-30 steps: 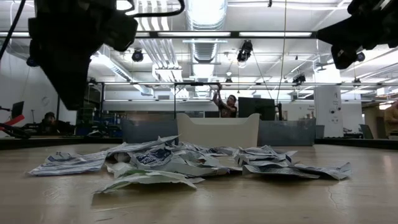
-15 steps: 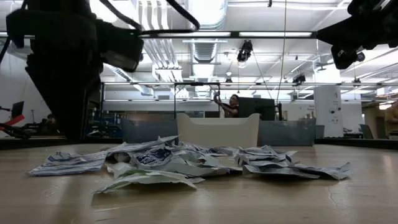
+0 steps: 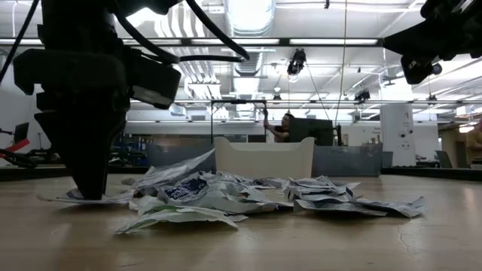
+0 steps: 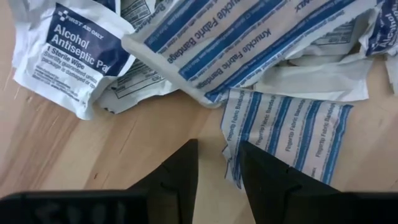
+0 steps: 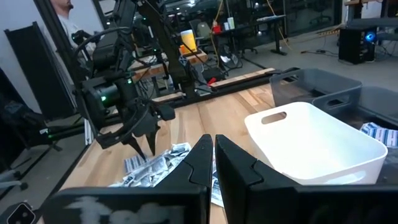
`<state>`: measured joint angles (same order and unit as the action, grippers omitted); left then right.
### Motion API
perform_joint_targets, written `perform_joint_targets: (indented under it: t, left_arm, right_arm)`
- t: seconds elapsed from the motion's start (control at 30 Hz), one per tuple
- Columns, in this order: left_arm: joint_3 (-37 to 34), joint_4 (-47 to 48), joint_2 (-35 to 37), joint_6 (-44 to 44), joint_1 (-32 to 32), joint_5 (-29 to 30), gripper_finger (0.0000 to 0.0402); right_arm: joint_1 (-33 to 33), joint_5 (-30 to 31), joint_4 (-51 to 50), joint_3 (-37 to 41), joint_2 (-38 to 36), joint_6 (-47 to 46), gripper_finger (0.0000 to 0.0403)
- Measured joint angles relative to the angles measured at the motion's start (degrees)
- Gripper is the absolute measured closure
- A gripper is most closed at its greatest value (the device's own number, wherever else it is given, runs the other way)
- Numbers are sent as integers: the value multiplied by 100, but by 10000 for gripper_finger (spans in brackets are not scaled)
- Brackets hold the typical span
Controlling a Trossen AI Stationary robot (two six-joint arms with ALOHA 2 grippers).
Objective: Pick & Place First Aid Supplies
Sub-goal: Put the blue bandage into the middle black bin
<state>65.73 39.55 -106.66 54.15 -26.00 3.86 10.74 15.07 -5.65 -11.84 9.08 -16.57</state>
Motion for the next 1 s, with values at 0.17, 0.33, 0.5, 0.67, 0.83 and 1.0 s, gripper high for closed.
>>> perform_joint_targets:
  t: [0.17, 0.33, 0.5, 0.67, 0.83, 1.0]
  left_arm:
    - [-3, 114, -126, 107, 3, -174, 292]
    - [-11, 259, -115, 168, 4, -179, 346]
    - [-13, 291, -100, 332, 4, -199, 395]
    - [-16, 309, 57, 356, 11, -349, 400]
    - [-29, 573, 488, 365, -22, -767, 401]
    - [96, 939, 1072, 510, -20, -1130, 401]
  right_arm:
    - [-1, 6, -2, 0, 3, -159, 385]
    - [0, 5, -3, 0, 4, -165, 385]
    - [0, 4, -3, 0, 4, -189, 385]
    - [0, 4, -4, 0, 4, -191, 385]
    - [0, -2, -9, 2, 6, -189, 385]
    - [-2, 0, -13, 2, 7, -150, 385]
